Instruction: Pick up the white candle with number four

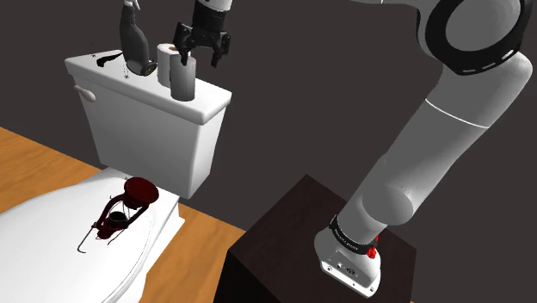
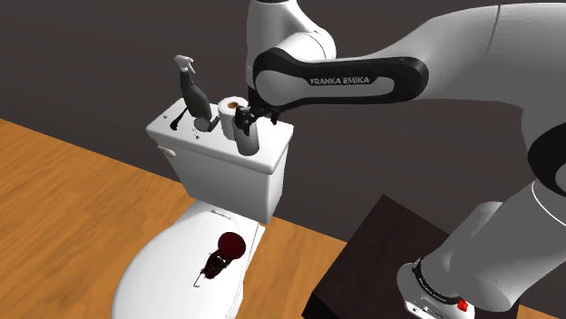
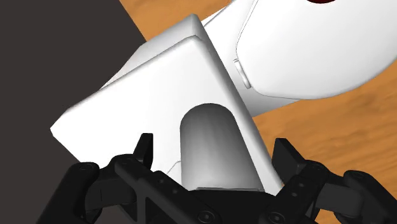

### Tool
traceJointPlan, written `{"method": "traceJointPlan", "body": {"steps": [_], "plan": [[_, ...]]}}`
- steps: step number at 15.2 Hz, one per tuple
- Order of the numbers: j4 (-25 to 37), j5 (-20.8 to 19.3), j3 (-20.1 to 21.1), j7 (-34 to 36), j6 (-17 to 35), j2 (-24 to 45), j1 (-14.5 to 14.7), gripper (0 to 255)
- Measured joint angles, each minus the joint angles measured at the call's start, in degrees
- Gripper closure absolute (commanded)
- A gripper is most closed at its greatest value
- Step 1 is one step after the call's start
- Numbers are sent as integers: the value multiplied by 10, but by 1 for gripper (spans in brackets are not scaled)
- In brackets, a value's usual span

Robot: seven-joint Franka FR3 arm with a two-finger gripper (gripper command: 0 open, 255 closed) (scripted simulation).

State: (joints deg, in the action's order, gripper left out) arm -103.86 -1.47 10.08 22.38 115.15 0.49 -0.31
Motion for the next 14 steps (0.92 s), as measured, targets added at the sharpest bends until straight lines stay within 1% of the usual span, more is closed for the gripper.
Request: {"method": "traceJointPlan", "body": {"steps": [2, 3, 7, 11, 12, 14], "plan": [[48, -11, 2, 18, 2, 43, 3, 0], [63, -15, 2, 25, 5, 58, 5, 0], [59, -20, 2, 32, 27, 75, 6, 0], [33, -21, 2, 33, 56, 77, 6, 0], [31, -21, 2, 34, 59, 78, 6, 255], [29, -21, 2, 34, 61, 77, 6, 255]]}}
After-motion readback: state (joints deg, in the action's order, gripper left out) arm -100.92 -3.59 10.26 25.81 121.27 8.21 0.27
